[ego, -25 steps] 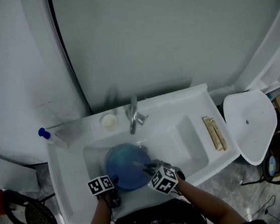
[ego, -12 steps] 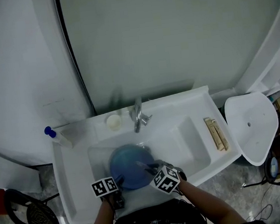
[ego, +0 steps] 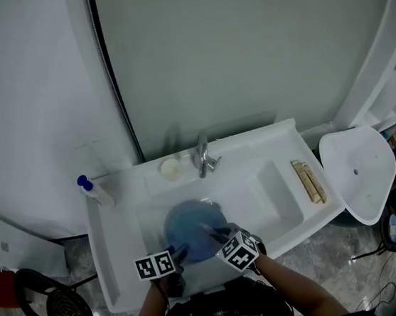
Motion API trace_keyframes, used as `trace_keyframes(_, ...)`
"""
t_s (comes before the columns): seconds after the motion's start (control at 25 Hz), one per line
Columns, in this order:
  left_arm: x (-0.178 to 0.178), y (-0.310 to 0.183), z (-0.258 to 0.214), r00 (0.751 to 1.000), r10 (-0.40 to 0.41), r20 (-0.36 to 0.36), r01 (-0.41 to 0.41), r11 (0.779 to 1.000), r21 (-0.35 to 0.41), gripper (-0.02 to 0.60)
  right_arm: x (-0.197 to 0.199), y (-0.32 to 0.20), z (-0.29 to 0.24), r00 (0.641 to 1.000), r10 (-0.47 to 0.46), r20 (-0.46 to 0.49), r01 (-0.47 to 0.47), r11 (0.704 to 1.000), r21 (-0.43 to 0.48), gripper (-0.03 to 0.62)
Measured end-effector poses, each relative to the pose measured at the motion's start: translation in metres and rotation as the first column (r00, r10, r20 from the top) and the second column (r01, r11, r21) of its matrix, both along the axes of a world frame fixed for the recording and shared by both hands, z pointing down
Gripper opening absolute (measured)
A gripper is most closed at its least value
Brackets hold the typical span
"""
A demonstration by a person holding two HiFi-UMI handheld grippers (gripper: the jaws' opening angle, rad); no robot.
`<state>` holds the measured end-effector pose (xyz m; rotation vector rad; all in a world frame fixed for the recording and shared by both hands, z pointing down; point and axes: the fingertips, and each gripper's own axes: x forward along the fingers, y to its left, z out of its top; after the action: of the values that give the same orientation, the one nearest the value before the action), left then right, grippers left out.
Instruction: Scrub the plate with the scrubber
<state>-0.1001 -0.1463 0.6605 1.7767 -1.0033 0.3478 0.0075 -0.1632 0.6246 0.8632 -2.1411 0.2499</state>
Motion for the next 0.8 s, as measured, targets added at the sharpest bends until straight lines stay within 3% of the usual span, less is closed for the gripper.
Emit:
trace_keyframes(0.24,-0.012,0.016,-0.025,0.998,0.054,0.019,-0.056,0.993,0.106,0.232,-0.005,0.009,-0.015,0.996,0.089,0.015,-0.089,0.994,0.057,0.077)
trace_keyframes(0.36,-0.027,0.022,-0.031,0.999,0.045,-0.002,-0.044,0.99,0.131,0.149,-0.008,0.016,-0.021,0.992,0.125,0.014,-0.125,0.988,0.086,0.077)
trace_keyframes(0.52,-0.043,0.018,-0.046,0.997,0.022,-0.07,-0.006,0.976,0.219,0.062,-0.007,0.024,-0.03,0.987,0.162,0.006,-0.161,0.979,0.121,0.077)
trace_keyframes(0.8,-0.057,0.024,-0.06,0.991,0.057,0.119,-0.099,0.92,0.379,0.035,-0.003,0.041,-0.041,0.969,0.244,0.03,-0.246,0.96,0.136,0.077)
